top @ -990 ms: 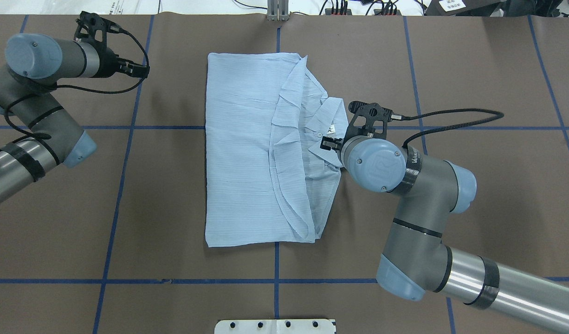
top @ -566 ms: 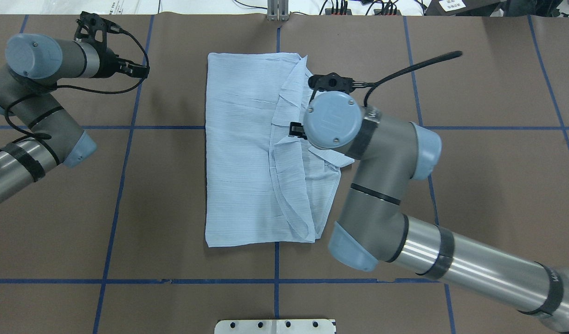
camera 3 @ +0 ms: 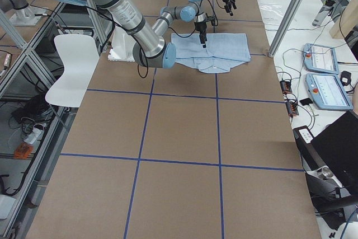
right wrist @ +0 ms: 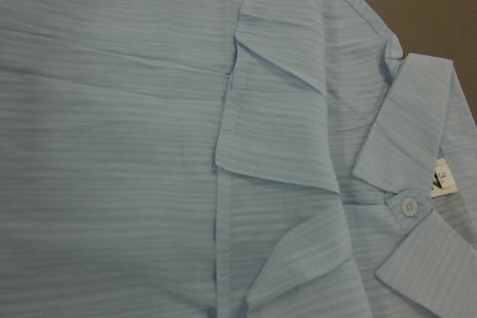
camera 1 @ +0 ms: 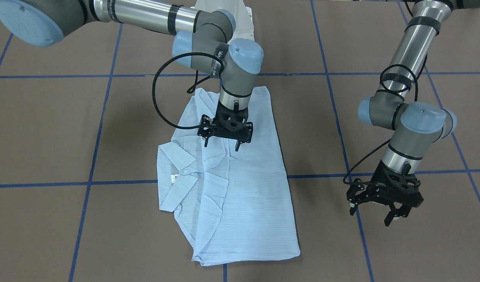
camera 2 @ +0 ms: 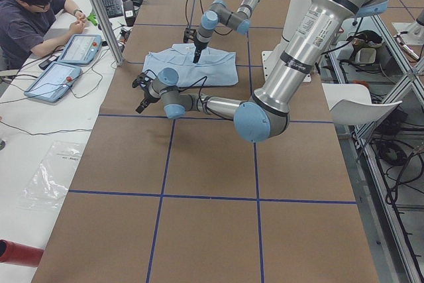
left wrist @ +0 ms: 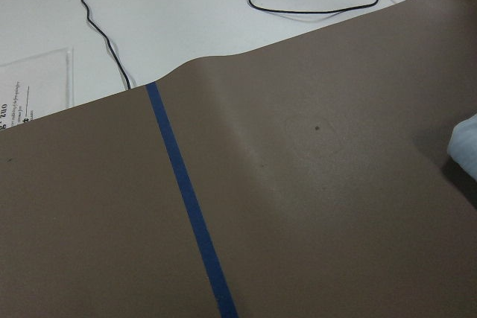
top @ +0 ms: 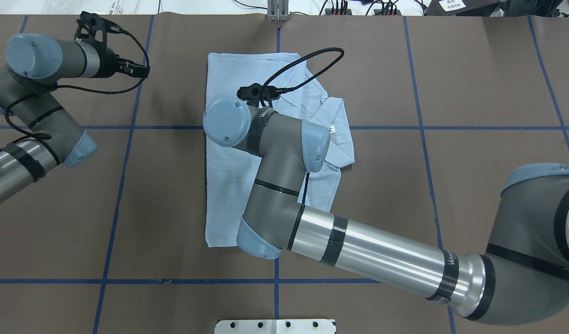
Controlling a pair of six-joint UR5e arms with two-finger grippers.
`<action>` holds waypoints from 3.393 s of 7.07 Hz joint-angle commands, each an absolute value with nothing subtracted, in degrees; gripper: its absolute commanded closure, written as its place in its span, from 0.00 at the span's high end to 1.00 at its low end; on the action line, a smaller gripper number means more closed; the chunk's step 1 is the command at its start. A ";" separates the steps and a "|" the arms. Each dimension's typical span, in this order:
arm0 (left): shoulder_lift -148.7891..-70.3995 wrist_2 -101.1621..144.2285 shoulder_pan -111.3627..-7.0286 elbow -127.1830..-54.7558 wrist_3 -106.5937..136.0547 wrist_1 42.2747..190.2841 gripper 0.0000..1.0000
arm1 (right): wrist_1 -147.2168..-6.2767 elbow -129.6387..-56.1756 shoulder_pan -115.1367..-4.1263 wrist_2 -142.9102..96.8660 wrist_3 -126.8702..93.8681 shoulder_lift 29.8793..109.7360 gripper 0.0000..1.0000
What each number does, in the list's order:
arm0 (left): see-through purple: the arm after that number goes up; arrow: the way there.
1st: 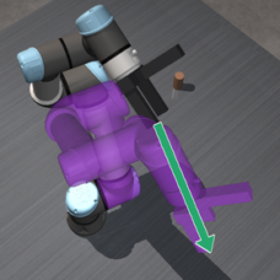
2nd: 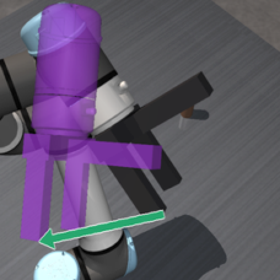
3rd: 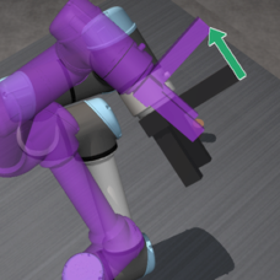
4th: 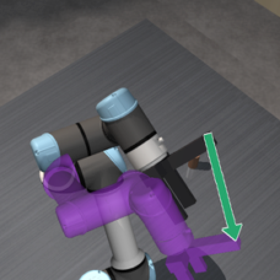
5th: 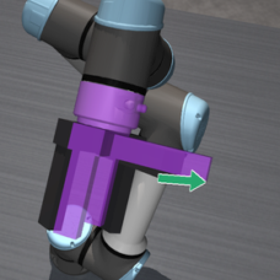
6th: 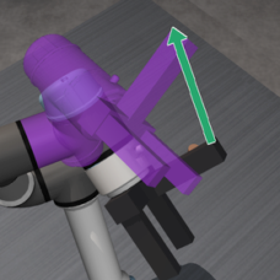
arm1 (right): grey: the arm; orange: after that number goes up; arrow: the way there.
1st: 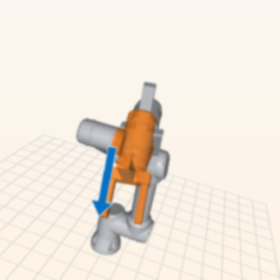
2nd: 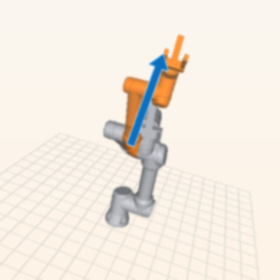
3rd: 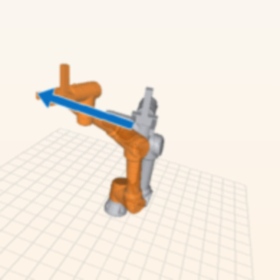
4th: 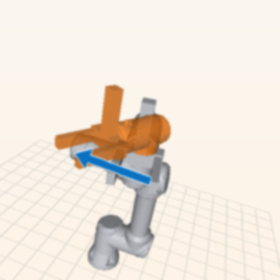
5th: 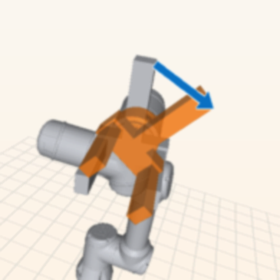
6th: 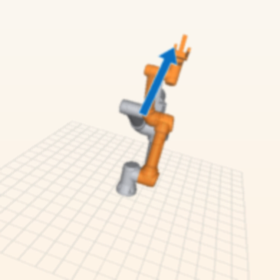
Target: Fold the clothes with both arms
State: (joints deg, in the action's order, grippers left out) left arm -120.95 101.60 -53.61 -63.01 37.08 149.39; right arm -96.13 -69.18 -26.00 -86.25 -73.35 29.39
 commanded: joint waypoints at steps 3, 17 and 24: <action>-120.94 101.60 -53.61 -63.02 37.18 149.41 1.00 | -99.74 -64.42 -24.70 -83.50 -70.49 27.42 1.00; -119.54 101.60 -53.17 -63.63 37.18 150.64 1.00 | -119.88 -79.21 -29.42 -80.51 -54.27 40.62 1.00; -119.27 101.69 -53.17 -65.73 37.44 150.47 1.00 | -103.20 -105.34 -35.16 -87.16 -48.05 60.85 1.00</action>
State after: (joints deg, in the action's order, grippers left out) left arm -119.33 101.68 -53.17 -64.78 37.28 150.60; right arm -112.37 -101.37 -35.07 -83.65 -45.67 56.33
